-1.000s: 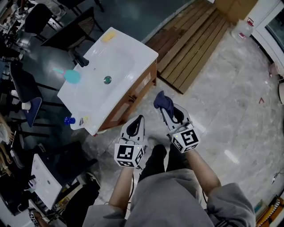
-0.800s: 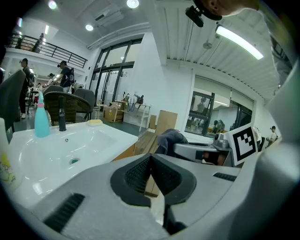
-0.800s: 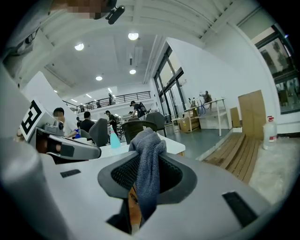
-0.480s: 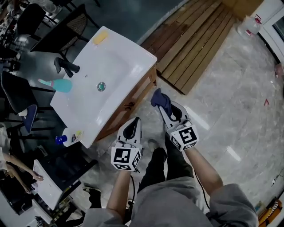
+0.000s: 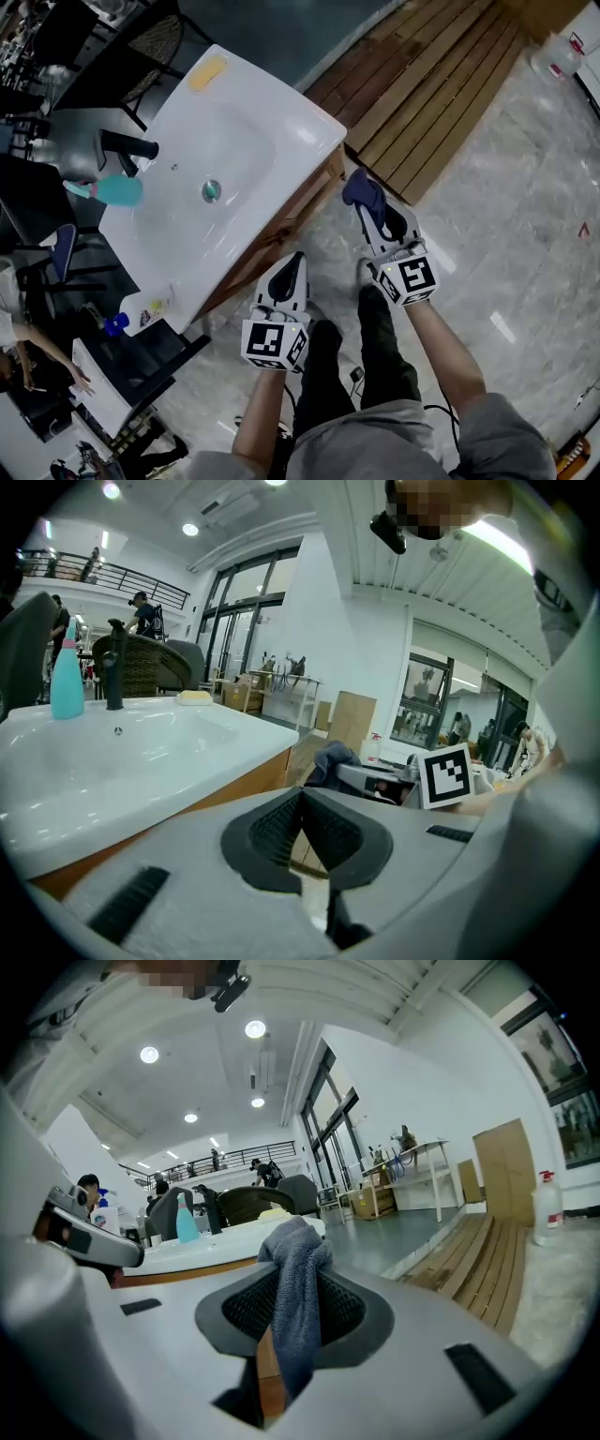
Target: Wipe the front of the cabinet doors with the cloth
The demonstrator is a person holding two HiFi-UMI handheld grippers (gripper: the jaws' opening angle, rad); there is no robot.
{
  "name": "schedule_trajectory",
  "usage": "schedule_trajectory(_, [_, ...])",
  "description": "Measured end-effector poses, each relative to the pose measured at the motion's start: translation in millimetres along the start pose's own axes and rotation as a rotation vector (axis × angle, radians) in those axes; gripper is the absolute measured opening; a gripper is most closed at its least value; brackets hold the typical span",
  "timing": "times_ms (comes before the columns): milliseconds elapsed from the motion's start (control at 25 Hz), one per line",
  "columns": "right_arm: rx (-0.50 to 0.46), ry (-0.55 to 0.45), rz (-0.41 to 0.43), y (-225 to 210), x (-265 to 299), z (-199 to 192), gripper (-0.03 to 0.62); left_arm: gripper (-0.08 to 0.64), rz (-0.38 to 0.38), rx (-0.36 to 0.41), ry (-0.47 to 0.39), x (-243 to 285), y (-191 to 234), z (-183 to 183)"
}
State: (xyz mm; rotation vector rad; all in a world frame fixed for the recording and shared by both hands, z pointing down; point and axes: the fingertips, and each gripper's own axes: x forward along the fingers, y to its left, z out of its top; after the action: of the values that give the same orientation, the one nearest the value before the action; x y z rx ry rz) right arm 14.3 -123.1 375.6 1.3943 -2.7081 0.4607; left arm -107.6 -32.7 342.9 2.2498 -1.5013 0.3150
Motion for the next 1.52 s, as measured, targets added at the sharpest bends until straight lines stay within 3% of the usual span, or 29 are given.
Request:
schedule_trajectory(360, [-0.029,-0.037,-0.047,-30,44,-55,0.083,0.008,-0.019,0.024,-0.01,32,24,-41])
schedule_trajectory(920, [-0.136,-0.039,-0.115,-51,102,-95,0.083,0.008,-0.036,-0.013,0.068,39,36,-93])
schedule_trajectory(1520, [-0.198,-0.056,-0.076,-38,124,-96,0.075,0.008,-0.029,-0.016,0.081,41,50,-112])
